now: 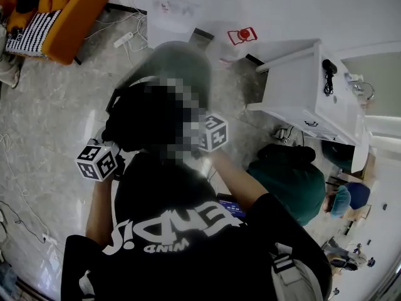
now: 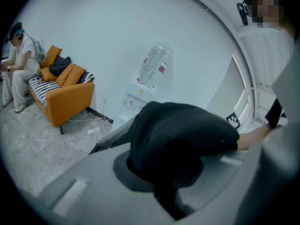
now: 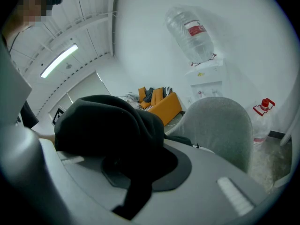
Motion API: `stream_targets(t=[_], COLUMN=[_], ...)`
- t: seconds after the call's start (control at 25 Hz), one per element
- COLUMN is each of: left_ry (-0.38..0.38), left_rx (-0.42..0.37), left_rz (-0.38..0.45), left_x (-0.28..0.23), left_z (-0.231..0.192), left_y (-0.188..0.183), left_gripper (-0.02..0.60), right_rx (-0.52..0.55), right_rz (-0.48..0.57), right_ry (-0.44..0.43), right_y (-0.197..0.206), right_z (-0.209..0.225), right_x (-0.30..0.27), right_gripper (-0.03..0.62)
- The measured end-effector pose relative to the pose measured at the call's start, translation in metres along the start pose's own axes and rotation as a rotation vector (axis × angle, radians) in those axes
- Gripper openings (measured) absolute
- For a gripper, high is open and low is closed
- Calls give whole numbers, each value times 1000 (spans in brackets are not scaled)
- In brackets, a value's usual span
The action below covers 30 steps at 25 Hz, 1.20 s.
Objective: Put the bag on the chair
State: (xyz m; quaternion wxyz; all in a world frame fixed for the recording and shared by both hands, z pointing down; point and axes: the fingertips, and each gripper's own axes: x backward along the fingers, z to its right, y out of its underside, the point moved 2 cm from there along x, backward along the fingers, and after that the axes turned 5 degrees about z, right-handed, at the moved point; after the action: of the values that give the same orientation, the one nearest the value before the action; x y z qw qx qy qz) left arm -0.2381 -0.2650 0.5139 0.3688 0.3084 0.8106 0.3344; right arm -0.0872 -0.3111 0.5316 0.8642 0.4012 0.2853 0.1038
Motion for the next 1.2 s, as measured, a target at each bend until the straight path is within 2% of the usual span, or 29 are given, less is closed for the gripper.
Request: stream_targets(t=[0.4, 0.92, 1.2], left_ry=[3, -13, -17], left_rx=[26, 61, 77], left_rz=[-84, -166, -171], left_x=[-41, -87, -101], left_z=[-44, -83, -94], left_y=[1, 21, 26], left_gripper=[34, 34, 34], right_rx=[-27, -45, -70], right_rz=[-49, -120, -121], right_ry=[27, 74, 82], right_y=[4, 19, 24], right_z=[40, 90, 104], right_x=[-42, -78, -87], right_gripper=[34, 34, 35])
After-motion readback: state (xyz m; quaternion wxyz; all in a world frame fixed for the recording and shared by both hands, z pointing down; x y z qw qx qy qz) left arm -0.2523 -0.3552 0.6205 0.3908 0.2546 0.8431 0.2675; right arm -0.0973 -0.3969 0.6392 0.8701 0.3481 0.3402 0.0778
